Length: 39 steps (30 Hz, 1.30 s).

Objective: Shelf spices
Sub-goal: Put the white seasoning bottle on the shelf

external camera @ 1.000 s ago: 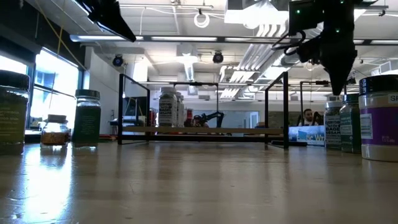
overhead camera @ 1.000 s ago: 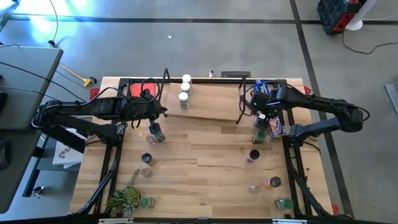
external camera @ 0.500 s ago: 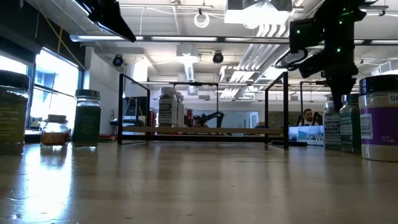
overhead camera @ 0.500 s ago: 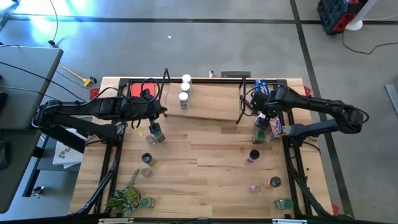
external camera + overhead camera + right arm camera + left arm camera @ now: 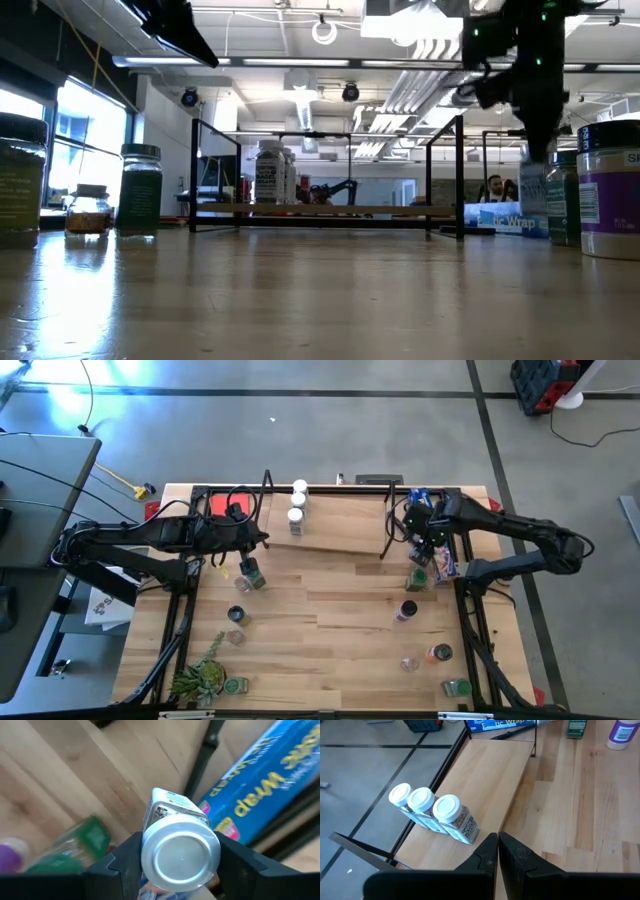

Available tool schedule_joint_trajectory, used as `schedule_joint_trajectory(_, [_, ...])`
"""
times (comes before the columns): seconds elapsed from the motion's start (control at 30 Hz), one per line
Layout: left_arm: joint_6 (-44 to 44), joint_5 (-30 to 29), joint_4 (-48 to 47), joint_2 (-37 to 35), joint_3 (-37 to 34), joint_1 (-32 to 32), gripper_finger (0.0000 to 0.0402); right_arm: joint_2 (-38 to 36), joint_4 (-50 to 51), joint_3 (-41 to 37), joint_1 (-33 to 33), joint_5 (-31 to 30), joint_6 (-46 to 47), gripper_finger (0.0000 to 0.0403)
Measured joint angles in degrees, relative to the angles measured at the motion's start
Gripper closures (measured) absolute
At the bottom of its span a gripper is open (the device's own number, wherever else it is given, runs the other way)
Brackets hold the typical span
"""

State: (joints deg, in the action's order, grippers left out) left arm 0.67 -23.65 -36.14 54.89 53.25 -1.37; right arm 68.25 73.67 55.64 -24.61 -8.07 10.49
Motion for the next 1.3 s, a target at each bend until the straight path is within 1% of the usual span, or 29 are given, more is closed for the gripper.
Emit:
schedule_joint_trajectory(0.1, [0.00, -0.03, 0.02, 0.00, 0.00, 0.00, 0.0390, 0.06, 6.07, 7.54, 1.93, -0.77, 2.83, 0.0210])
schedule_joint_trajectory(0.17, [0.00, -0.03, 0.04, 0.00, 0.00, 0.00, 0.0390, 0.06, 7.37, 13.06, 3.23, -1.16, 4.59, 0.0210])
schedule_joint_trajectory(0.33, [0.00, -0.05, 0.06, 0.00, 0.00, 0.00, 0.0390, 3.16, 12.60, 27.73, 7.44, -5.97, 7.49, 0.0210])
schedule_joint_trajectory(0.47, [0.00, -0.06, 0.02, 0.02, 0.00, 0.00, 0.0390, 9.73, 14.88, 40.50, 11.29, -8.49, 4.96, 0.0210])
schedule_joint_trajectory(0.6, [0.00, -0.07, 0.02, 0.00, 0.00, 0.00, 0.0390, 19.56, 12.86, 52.18, 13.53, -8.22, -2.96, 0.0210])
schedule_joint_trajectory(0.67, [0.00, -0.07, 0.02, 0.01, 0.00, 0.00, 0.0390, 25.56, 11.30, 56.83, 13.53, -6.72, -8.16, 0.0210])
schedule_joint_trajectory(0.87, [0.02, -0.07, -0.03, 0.02, 0.00, 0.00, 0.0390, 43.28, 5.89, 66.32, 11.56, 2.83, -25.55, 0.0210])
schedule_joint_trajectory(0.93, [0.19, -0.06, -0.06, 0.02, 0.00, 0.00, 0.0390, 48.47, 3.76, 68.78, 10.64, 6.22, -29.33, 0.0210])
schedule_joint_trajectory(1.03, [0.21, 0.41, -0.07, 0.00, 0.00, 0.00, 0.0390, 55.16, 2.11, 72.55, 9.20, 8.89, -33.07, 0.0210])
schedule_joint_trajectory(1.2, [0.02, 0.45, -0.07, 0.02, 0.00, 0.02, 0.0390, 62.69, 1.90, 79.18, 7.04, 11.49, -36.13, 0.0210])
schedule_joint_trajectory(1.3, [0.02, 0.47, -0.06, 0.01, 0.00, 0.02, 0.0390, 63.53, -0.54, 78.41, 6.16, 14.04, -37.21, 0.0210])
